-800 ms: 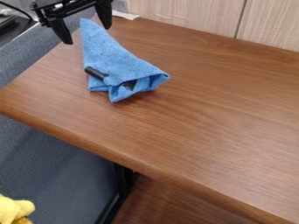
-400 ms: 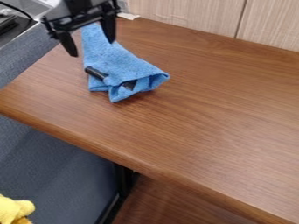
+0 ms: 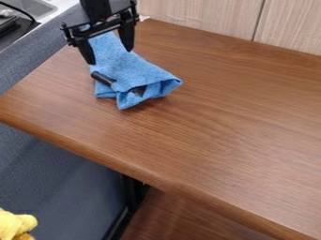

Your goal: Move the cloth to the middle of the table

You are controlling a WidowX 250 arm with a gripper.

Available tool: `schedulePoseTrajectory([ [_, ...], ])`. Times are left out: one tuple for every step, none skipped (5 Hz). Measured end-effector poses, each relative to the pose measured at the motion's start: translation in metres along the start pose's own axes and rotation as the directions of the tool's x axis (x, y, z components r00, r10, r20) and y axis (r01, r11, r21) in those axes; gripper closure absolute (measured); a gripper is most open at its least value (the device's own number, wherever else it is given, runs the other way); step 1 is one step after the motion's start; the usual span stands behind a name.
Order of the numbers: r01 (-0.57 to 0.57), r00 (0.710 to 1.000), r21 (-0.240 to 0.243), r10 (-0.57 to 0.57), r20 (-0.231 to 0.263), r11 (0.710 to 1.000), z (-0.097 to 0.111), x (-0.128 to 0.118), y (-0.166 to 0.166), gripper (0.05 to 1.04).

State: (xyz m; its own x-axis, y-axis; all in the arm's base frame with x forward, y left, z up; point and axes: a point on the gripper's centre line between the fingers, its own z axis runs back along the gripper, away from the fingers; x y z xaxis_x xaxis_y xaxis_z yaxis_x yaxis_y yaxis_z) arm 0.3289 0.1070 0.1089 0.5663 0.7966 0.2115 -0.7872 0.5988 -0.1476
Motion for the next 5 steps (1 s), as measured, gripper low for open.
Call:
schedulePoseTrajectory([
  [0.008,1.0,0.031,-0.007,-0.021,0.999,-0.024,0.0,0.0,0.084],
  [-0.008,0.999,0.054,0.01,-0.032,0.999,-0.046,0.0,0.003,0.084],
  [-0.007,1.0,0.062,0.008,-0.021,0.998,-0.054,0.0,0.001,0.083],
  [-0.014,0.999,0.055,0.016,-0.03,0.998,-0.055,-0.003,-0.004,0.083],
  [0.024,0.998,0.036,-0.022,-0.053,0.999,-0.054,-0.018,-0.017,0.085],
])
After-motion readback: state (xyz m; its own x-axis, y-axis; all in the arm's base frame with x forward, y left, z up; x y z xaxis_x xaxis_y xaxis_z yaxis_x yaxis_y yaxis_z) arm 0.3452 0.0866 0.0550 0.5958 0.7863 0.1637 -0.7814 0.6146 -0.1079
